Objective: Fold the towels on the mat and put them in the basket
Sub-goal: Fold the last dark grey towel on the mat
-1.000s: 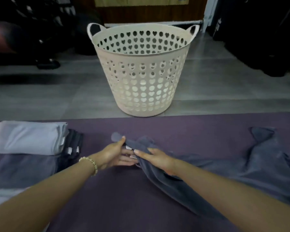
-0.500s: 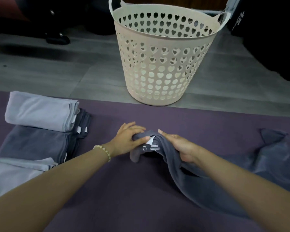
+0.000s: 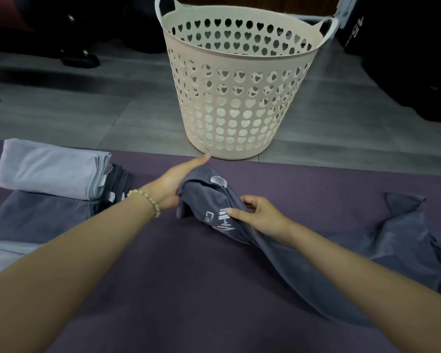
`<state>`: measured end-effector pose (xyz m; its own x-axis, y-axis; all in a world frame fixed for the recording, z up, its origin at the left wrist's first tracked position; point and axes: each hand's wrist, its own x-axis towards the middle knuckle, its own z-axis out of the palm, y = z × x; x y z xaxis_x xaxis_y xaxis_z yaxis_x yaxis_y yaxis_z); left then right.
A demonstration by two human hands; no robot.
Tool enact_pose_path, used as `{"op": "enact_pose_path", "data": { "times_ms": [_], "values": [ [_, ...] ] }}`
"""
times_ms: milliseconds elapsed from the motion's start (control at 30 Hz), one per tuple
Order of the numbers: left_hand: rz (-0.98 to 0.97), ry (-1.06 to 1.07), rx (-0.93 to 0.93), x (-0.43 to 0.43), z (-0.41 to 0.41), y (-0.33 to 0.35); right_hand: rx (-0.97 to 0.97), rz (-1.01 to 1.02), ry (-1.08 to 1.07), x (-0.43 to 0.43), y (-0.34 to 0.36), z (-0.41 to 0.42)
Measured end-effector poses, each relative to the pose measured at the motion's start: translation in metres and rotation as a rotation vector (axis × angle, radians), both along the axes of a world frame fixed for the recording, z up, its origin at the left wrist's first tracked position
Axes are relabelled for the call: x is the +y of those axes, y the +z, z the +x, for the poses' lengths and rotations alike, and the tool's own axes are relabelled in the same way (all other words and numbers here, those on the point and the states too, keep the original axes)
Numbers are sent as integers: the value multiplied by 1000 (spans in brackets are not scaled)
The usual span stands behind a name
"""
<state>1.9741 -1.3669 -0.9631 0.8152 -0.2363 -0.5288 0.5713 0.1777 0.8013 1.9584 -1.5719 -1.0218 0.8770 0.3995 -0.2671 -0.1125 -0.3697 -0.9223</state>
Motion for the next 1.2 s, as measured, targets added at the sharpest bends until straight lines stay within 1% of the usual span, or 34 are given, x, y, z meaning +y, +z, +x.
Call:
{"op": "enact_pose_path", "data": {
  "times_ms": [67, 100, 133, 167, 200, 233, 267, 300, 367, 400, 500, 600, 667, 733, 767, 867, 933, 1000, 1033, 1100, 1200],
  "values": [
    [-29, 121, 18, 12, 3, 1, 125, 22, -10, -11, -1, -1],
    [26, 181, 12, 19, 5, -3, 188, 50, -18, -15, 0, -1],
    [180, 217, -22, 26, 8, -15, 237, 81, -26, -19, 2, -1],
    [440, 194, -94, 33, 8, -26, 266, 107, -38, -22, 4, -1],
    [732, 126, -199, 36, 7, -36, 278, 127, -46, -23, 6, 0],
    [914, 52, -323, 35, 5, -44, 283, 139, -54, -22, 7, 0],
    [951, -31, -430, 29, 1, -45, 286, 147, -60, -20, 9, 0],
    [880, -120, -482, 18, -4, -43, 294, 155, -63, -16, 12, -1],
    [686, -289, -457, -7, -13, -34, 325, 197, -73, -10, 16, 0],
    [634, -344, -442, -19, -14, -33, 351, 235, -81, -7, 20, 1],
    [549, -362, -433, -35, -19, -33, 409, 334, -80, -15, 30, 6],
    [433, -292, -388, -32, -19, -32, 417, 300, 2, -28, 29, 3],
    [428, -291, -389, -30, -19, -32, 421, 299, -19, -32, 25, 0],
    [517, -352, -403, -30, -20, -37, 408, 307, -36, -31, 23, -2],
    [532, -383, -397, -32, -24, -36, 407, 310, -31, -29, 25, -2],
    [526, -460, -354, -43, -32, -33, 413, 293, -12, -25, 31, -1],
    [471, -388, -312, -45, -33, -29, 414, 255, -3, -23, 32, -1],
    [349, -251, -299, -39, -31, -24, 402, 172, 63, -24, 32, -2],
    [335, -176, -300, -32, -26, -24, 393, 118, 86, -27, 32, -3],
    [386, 21, -294, -12, -19, -23, 384, 39, 113, -37, 29, -2],
    [557, 339, -229, 31, -10, -31, 324, -81, 90, -58, 25, 1]
  ]
}}
